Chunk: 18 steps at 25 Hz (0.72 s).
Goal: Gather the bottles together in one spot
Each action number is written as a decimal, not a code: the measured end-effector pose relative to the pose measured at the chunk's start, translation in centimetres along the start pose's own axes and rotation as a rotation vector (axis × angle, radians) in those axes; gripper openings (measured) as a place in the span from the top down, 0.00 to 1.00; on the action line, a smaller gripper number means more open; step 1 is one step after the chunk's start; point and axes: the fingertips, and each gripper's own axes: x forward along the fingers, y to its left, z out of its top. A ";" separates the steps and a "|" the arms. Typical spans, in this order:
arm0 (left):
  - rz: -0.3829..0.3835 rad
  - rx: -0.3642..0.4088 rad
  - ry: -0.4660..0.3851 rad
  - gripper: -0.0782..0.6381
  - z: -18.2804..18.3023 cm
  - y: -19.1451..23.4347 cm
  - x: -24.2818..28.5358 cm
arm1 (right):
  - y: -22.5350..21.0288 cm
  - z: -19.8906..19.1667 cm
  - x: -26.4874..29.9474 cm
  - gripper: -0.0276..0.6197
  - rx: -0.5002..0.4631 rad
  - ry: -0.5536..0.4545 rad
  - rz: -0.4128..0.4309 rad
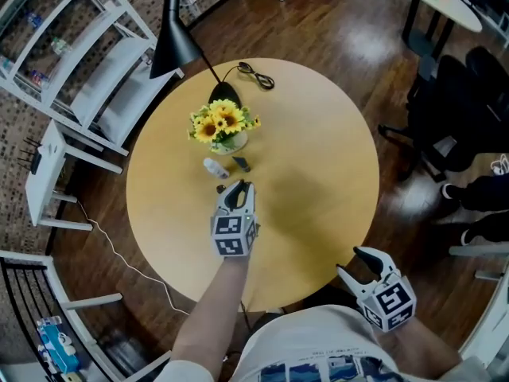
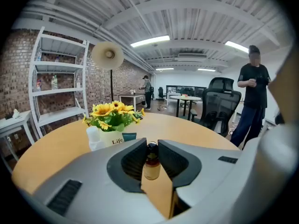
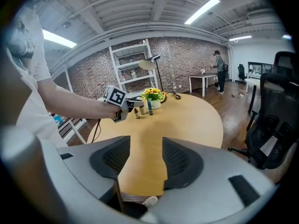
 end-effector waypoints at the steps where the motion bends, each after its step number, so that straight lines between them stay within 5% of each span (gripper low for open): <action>1: 0.012 -0.004 0.006 0.80 -0.5 0.4 0.8 | -0.5 0.0 0.0 0.59 0.005 0.007 -0.001; 11: 0.076 -0.043 0.008 0.80 -4.6 2.9 5.2 | -3.9 -0.9 1.0 0.59 0.027 0.064 -0.019; 18: 0.052 -0.013 -0.021 0.80 -4.8 2.6 5.3 | -3.7 -0.6 1.0 0.59 0.010 0.069 -0.025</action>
